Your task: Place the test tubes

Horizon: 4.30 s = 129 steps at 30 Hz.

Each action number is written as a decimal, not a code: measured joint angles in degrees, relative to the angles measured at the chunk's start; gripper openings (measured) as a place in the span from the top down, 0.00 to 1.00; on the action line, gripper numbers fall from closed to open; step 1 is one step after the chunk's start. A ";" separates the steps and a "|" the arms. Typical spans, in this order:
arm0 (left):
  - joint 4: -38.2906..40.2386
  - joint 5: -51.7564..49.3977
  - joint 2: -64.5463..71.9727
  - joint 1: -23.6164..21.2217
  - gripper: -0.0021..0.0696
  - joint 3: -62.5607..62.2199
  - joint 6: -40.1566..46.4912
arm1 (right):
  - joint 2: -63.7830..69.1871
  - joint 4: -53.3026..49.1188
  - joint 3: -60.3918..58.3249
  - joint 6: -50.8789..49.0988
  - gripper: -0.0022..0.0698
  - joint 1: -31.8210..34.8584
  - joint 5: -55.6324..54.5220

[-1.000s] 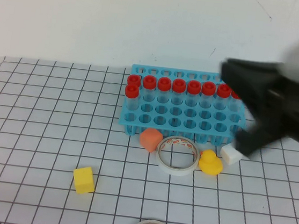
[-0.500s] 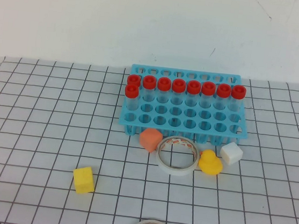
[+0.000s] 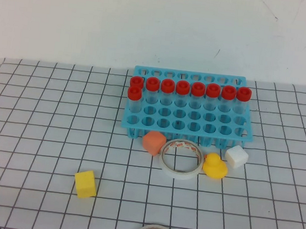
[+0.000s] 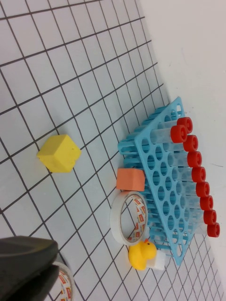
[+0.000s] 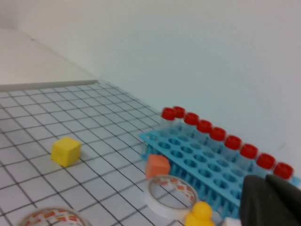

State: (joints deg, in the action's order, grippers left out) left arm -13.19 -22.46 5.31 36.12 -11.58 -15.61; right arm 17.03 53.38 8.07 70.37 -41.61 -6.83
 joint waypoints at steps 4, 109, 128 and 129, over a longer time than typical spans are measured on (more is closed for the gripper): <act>0.00 0.00 0.00 0.00 0.97 0.00 0.00 | 0.00 -5.18 -0.48 -7.16 0.97 5.24 0.00; 3.78 8.63 0.00 -22.02 0.97 7.02 4.46 | -17.70 -60.57 -9.28 -74.57 0.97 38.33 26.18; 10.98 11.63 -6.00 -39.25 0.97 12.72 16.58 | -17.70 -60.57 -9.19 -74.57 0.97 38.33 26.28; 11.58 12.03 -6.11 -39.25 0.97 12.72 16.58 | -17.70 -60.57 -9.19 -74.57 0.97 38.33 26.28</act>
State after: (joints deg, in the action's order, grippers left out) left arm -1.61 -10.44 -0.79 -3.13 1.13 0.97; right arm -0.67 -7.19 -1.11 -4.21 -3.29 19.45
